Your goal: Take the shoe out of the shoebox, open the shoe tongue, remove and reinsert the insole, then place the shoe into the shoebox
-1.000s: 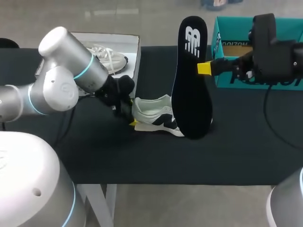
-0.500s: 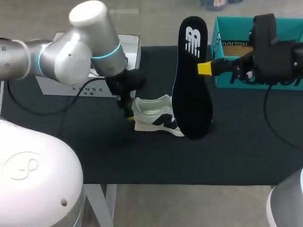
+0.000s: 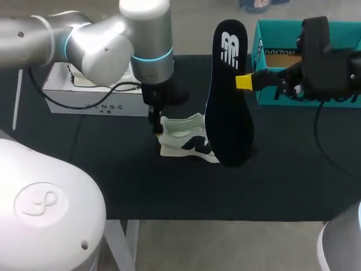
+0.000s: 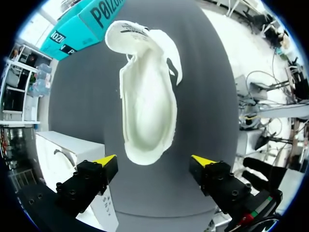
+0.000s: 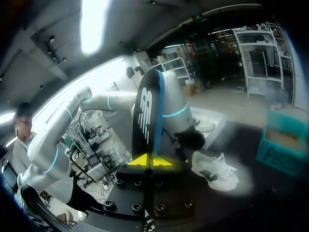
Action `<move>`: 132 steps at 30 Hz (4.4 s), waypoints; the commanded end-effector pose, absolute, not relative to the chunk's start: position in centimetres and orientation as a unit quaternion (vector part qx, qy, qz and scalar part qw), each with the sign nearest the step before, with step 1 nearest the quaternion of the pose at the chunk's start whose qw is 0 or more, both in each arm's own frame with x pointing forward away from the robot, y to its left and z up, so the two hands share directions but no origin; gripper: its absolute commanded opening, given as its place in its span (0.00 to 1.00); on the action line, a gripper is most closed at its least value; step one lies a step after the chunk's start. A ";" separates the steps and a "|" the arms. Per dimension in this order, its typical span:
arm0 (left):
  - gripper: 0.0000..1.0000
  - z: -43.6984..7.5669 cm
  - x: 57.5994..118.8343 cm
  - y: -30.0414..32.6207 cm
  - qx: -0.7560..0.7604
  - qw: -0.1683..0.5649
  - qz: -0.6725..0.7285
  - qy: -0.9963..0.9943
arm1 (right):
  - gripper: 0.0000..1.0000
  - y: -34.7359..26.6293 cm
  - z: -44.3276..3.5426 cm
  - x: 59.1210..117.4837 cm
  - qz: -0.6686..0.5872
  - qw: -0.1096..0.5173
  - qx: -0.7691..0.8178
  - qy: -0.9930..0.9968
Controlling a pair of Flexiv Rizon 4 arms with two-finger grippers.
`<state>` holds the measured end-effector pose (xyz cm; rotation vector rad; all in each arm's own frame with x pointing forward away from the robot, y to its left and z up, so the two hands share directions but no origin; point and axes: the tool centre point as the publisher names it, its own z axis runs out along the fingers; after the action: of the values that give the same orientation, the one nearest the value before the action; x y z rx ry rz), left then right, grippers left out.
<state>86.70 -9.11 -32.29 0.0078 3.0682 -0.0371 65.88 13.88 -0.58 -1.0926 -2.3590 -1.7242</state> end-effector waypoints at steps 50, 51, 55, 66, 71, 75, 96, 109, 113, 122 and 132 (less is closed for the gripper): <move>0.08 -38.4 91.9 -20.7 0.023 0.011 -0.059 0.998 | 0.00 14.4 -0.6 66.4 -0.551 0.012 -0.351 -0.757; 0.00 -38.5 91.8 -20.8 0.025 0.010 -0.058 0.998 | 0.00 14.4 -0.6 66.4 -0.551 0.012 -0.351 -0.757; 0.00 -38.5 91.6 -20.4 0.048 0.008 -0.049 0.998 | 0.00 14.4 -0.6 66.4 -0.551 0.012 -0.351 -0.757; 0.00 -35.7 94.0 -21.7 0.318 -0.064 -0.035 0.945 | 0.00 14.4 -0.6 66.4 -0.551 0.012 -0.351 -0.757; 0.00 -34.6 93.7 -22.9 0.478 -0.087 -0.019 0.874 | 0.00 14.4 -0.6 66.4 -0.551 0.012 -0.351 -0.757; 0.00 -33.7 92.8 -24.2 0.584 -0.099 -0.020 0.806 | 0.00 14.4 -0.6 66.4 -0.551 0.012 -0.351 -0.757; 0.00 -32.5 93.3 -24.4 0.791 -0.063 0.042 0.608 | 0.00 14.4 -0.6 66.4 -0.551 0.012 -0.351 -0.757; 0.00 -35.0 94.1 -27.0 0.778 -0.069 0.012 0.624 | 0.00 14.4 -0.6 66.4 -0.551 0.012 -0.351 -0.757; 0.00 -36.7 94.2 -27.5 0.760 -0.077 -0.003 0.646 | 0.00 14.4 -0.6 66.4 -0.551 0.012 -0.351 -0.757; 1.00 -39.0 93.9 -27.8 0.708 -0.095 -0.013 0.699 | 0.00 14.4 -0.6 66.4 -0.551 0.012 -0.351 -0.757; 1.00 -31.7 94.7 -27.2 0.626 -0.037 -0.116 0.771 | 0.00 14.4 -0.6 66.4 -0.551 0.012 -0.351 -0.757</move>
<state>94.80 -29.31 -34.43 2.1067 2.4825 -0.3106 65.85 13.84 -0.59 -1.0929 -2.3587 -1.7250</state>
